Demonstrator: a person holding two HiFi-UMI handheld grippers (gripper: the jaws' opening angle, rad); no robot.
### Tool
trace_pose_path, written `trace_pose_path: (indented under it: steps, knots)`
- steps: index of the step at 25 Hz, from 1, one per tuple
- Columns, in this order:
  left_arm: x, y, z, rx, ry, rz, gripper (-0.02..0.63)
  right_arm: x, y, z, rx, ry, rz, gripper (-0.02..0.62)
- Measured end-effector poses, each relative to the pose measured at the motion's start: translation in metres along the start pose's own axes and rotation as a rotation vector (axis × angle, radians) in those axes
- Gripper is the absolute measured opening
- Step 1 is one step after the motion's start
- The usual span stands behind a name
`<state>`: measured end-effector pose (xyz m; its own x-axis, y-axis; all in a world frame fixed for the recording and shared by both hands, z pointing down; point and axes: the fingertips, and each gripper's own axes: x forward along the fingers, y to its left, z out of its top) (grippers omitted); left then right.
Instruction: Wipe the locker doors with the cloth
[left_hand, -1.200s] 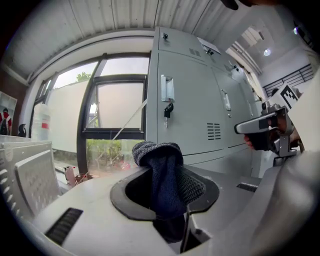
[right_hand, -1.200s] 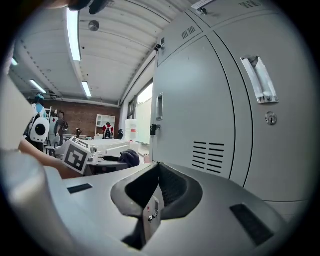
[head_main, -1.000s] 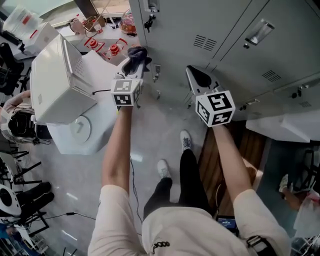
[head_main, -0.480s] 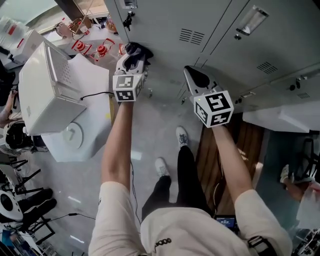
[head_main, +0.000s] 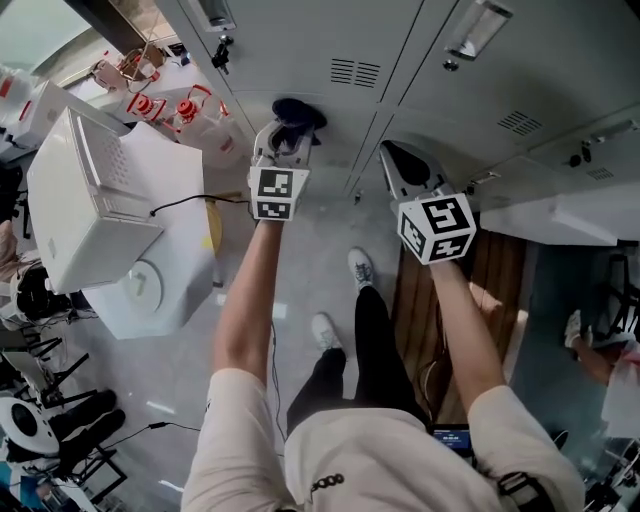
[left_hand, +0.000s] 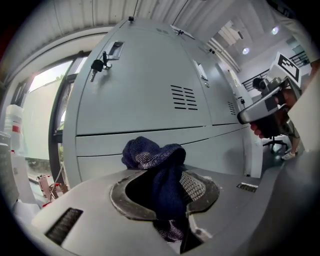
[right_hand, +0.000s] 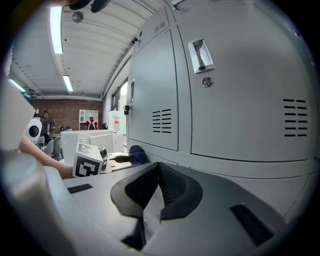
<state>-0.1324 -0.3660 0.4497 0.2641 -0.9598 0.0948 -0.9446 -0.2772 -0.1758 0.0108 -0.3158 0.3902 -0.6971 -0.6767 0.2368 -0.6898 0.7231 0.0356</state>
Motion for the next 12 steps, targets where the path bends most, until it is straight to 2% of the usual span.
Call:
trace_pose_path:
  steps: [6, 12]
  knots:
    - [0.016, -0.049, 0.011, 0.027, -0.015, -0.142, 0.118, -0.015, -0.012, -0.008, -0.033, 0.023, -0.045, 0.008]
    - [0.028, -0.083, 0.016, 0.052, -0.019, -0.216, 0.118, -0.023, -0.018, -0.015, -0.031, 0.035, -0.084, 0.008]
